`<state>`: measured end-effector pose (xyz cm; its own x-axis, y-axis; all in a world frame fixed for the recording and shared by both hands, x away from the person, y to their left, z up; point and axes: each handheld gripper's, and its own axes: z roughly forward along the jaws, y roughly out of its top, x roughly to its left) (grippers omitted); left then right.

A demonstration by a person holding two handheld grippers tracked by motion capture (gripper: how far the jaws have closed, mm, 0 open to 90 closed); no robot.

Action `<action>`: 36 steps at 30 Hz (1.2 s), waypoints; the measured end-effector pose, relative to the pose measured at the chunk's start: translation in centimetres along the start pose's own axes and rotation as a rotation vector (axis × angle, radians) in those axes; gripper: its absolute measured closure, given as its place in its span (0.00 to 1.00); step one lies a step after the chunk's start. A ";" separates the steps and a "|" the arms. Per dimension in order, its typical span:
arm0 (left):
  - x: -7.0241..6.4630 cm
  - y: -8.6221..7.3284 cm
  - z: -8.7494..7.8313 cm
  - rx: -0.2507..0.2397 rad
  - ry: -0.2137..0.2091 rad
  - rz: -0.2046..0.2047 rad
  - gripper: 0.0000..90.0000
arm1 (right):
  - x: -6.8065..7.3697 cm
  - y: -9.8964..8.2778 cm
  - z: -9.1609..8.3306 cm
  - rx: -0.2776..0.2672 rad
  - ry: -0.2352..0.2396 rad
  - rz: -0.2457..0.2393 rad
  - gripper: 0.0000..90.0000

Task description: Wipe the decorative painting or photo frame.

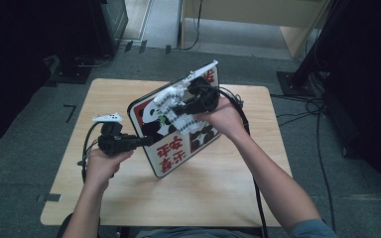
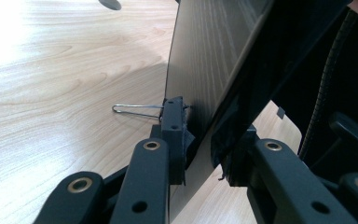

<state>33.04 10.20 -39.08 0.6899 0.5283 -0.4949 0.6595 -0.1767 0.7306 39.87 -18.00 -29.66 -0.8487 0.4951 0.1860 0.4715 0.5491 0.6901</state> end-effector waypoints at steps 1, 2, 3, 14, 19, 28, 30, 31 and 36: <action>0.0 0.0 0.0 0.000 0.000 0.000 0.83 | 0.0 -0.1 0.1 0.006 0.001 0.000 0.90; 0.0 0.0 0.0 0.000 0.000 0.001 0.83 | -0.1 -0.4 0.2 0.009 0.002 0.002 0.90; 0.0 0.0 0.0 0.000 0.000 0.001 0.83 | -0.1 -0.4 0.2 0.009 0.002 0.002 0.90; -0.1 0.0 0.0 0.001 0.000 0.004 0.83 | -0.2 -1.9 1.0 0.027 0.010 0.017 0.89; -0.1 0.0 0.0 0.001 0.001 0.003 0.83 | -0.3 -2.5 1.4 0.030 0.017 0.022 0.89; -0.1 0.0 0.1 0.001 0.000 0.004 0.83 | -0.4 -3.9 2.3 0.039 0.025 0.033 0.89; -0.1 0.0 0.1 0.001 0.000 0.004 0.83 | -0.4 -4.0 2.4 0.041 0.024 0.035 0.89; -0.1 0.0 0.1 0.001 0.000 0.004 0.83 | -0.4 -4.2 2.4 0.039 0.026 0.037 0.89; -0.1 0.0 0.1 0.002 -0.001 0.005 0.83 | -0.4 -4.9 2.8 0.045 0.029 0.043 0.89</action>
<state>33.00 10.07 -39.02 0.6937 0.5268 -0.4913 0.6563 -0.1811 0.7325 38.63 -18.98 -35.08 -0.8338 0.4994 0.2351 0.5172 0.5580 0.6489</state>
